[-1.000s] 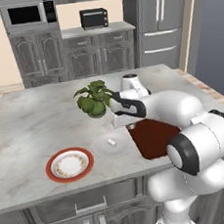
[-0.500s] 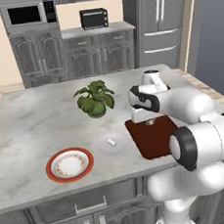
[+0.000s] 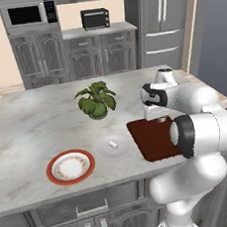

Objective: Move the dessert items from the plates to the tray.

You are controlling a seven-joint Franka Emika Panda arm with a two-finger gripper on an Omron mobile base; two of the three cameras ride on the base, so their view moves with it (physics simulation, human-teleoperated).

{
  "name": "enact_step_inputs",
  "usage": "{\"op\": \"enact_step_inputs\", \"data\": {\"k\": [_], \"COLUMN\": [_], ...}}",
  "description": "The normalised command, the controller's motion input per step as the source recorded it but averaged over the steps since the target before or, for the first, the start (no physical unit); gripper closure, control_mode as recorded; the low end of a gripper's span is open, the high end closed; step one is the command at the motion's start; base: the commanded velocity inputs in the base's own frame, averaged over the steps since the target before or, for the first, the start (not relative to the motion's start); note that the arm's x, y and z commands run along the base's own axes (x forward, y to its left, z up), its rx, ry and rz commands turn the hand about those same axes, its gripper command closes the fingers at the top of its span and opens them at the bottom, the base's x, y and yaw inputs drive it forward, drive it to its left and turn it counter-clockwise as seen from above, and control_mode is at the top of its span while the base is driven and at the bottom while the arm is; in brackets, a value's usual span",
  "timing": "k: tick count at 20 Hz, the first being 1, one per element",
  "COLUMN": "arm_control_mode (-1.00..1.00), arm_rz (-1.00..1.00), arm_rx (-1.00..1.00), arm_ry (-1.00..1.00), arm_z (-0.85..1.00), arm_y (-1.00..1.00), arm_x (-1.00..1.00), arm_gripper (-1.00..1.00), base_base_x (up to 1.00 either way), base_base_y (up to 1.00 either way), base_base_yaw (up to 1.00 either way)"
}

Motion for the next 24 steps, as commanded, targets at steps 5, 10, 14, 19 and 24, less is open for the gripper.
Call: {"op": "enact_step_inputs", "data": {"k": [5,10,14,19,24], "arm_control_mode": [-1.0,-1.0,-1.0,-1.0,-1.0], "arm_rz": [0.0,0.0,0.0,0.0,0.0], "arm_rx": [0.0,0.0,0.0,0.0,0.0], "arm_ry": [0.0,0.0,0.0,0.0,0.0], "arm_z": [-0.26,-0.33,-0.33,-0.32,-0.29], "arm_y": [-0.18,-0.03,0.0,-0.01,-0.07], "arm_x": [0.3,0.21,0.16,0.1,0.08], "arm_gripper": [1.0,1.0,1.0,1.0,1.0], "base_base_x": [0.0,0.0,0.0,0.0,0.0], "base_base_y": [0.0,0.0,0.0,0.0,0.0], "base_base_yaw": [0.0,0.0,0.0,0.0,0.0]}}
